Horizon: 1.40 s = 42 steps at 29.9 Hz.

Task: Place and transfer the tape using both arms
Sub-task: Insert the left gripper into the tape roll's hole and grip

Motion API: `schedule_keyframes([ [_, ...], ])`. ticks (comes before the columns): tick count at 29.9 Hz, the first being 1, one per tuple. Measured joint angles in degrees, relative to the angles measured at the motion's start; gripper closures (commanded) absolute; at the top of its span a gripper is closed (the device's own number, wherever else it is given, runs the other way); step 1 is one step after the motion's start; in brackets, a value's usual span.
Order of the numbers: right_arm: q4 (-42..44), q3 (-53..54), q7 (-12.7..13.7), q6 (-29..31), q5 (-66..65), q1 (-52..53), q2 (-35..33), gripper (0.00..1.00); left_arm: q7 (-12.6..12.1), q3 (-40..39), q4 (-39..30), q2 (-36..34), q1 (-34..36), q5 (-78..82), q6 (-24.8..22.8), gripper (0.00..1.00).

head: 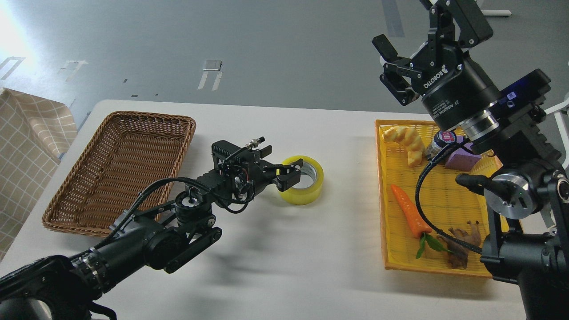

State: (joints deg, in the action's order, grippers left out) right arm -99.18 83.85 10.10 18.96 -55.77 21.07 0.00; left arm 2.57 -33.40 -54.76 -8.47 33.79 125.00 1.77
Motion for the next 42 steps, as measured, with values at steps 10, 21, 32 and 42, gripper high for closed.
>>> schedule_keyframes([
  [10, 0.04, -0.18, 0.0, 0.03, 0.05, 0.17, 0.0, 0.0, -0.09, 2.05, 1.18, 0.0, 1.67, 0.0, -0.04, 0.02],
  [21, 0.04, -0.18, 0.0, 0.03, 0.05, 0.12, 0.0, 0.0, -0.03, 6.15, 1.66, 0.34, 3.23, 0.0, -0.56, 0.02],
  [32, 0.12, -0.01, 0.0, 0.03, -0.03, 0.12, 0.0, 0.0, -0.04, 7.64, 6.5, 2.67, 4.32, 0.0, -1.06, 0.02],
  [42, 0.12, 0.35, 0.0, 0.03, -0.04, -0.06, 0.0, 0.0, -0.33, 9.63, 8.35, 2.79, 5.17, 0.0, -1.21, 0.21],
])
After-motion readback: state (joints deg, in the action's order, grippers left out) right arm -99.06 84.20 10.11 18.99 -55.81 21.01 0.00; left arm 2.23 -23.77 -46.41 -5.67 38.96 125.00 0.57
